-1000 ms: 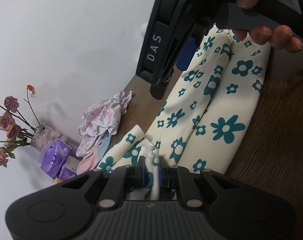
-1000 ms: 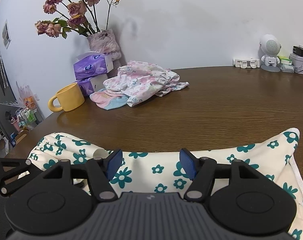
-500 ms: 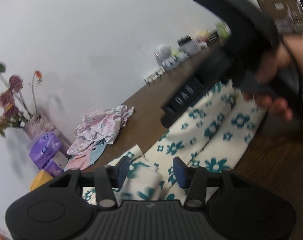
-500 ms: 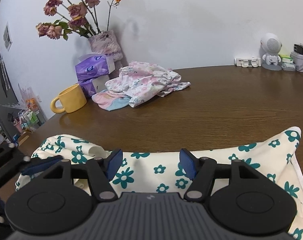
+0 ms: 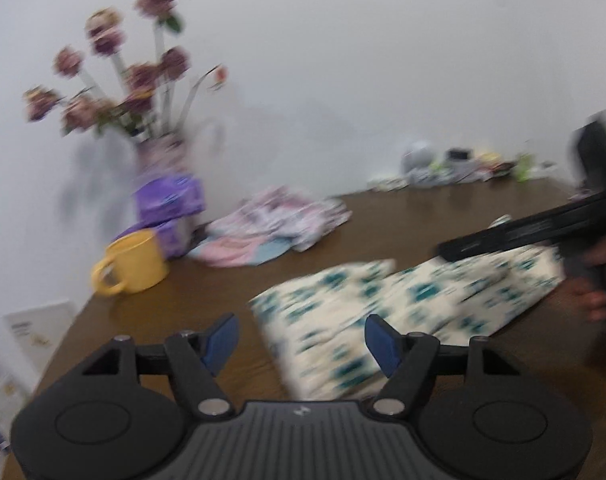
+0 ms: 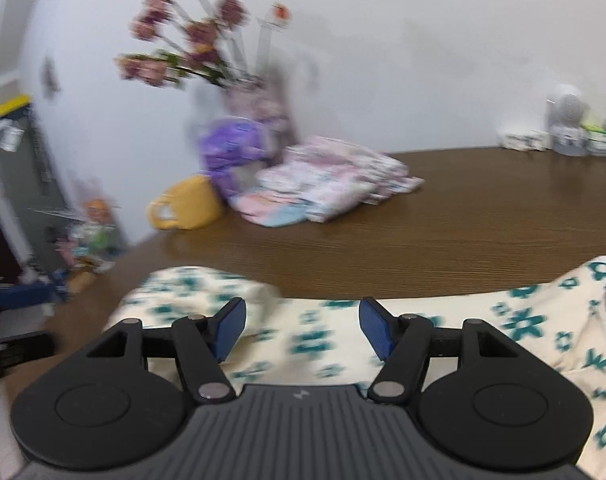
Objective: Fold clothes
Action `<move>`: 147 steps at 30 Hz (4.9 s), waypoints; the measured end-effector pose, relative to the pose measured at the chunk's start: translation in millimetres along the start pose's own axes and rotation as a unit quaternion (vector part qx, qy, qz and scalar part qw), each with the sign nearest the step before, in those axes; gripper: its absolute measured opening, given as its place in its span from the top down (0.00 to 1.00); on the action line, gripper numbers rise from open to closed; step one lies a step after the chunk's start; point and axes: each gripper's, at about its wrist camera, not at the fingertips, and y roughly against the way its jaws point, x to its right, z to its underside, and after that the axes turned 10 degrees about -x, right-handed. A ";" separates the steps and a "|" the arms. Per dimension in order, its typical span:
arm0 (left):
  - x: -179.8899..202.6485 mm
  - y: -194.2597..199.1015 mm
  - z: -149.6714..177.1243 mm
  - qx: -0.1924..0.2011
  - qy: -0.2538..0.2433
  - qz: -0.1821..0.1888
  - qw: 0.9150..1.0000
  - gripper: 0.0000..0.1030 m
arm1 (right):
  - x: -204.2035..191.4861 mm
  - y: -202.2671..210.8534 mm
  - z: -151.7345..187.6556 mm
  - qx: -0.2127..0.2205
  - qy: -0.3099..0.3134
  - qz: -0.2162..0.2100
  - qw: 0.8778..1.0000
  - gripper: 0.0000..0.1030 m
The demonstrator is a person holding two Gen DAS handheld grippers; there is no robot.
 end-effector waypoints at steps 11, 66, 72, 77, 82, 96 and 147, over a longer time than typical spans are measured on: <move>-19.1 -54.9 -12.0 -0.026 0.020 0.057 0.998 0.81 | -82.8 -15.6 -6.8 -0.011 0.137 -0.016 0.990 0.67; -45.6 -138.6 -42.5 -0.101 -0.040 0.166 0.980 0.92 | -84.8 -127.9 -26.5 -0.126 0.078 0.073 0.986 0.83; -46.7 -104.2 -43.0 -0.067 -0.050 0.192 0.978 0.89 | -96.4 -80.5 -35.7 -0.086 0.108 0.056 0.989 0.82; -33.0 -99.1 -37.6 -0.079 -0.077 0.194 0.975 0.90 | -99.7 -72.6 -24.9 -0.123 0.115 0.043 0.985 0.82; -18.1 -102.0 -29.1 -0.077 -0.113 0.174 0.975 0.90 | -93.1 -83.9 -6.6 -0.138 0.094 0.042 0.985 0.83; -12.9 -75.9 -21.6 -0.076 -0.122 0.159 0.977 0.86 | -98.0 -52.0 -1.9 -0.115 0.101 0.029 0.988 0.82; -17.4 -91.1 -29.1 -0.083 -0.118 0.147 0.979 0.88 | -95.6 -95.8 -22.0 -0.141 0.155 -0.002 0.978 0.83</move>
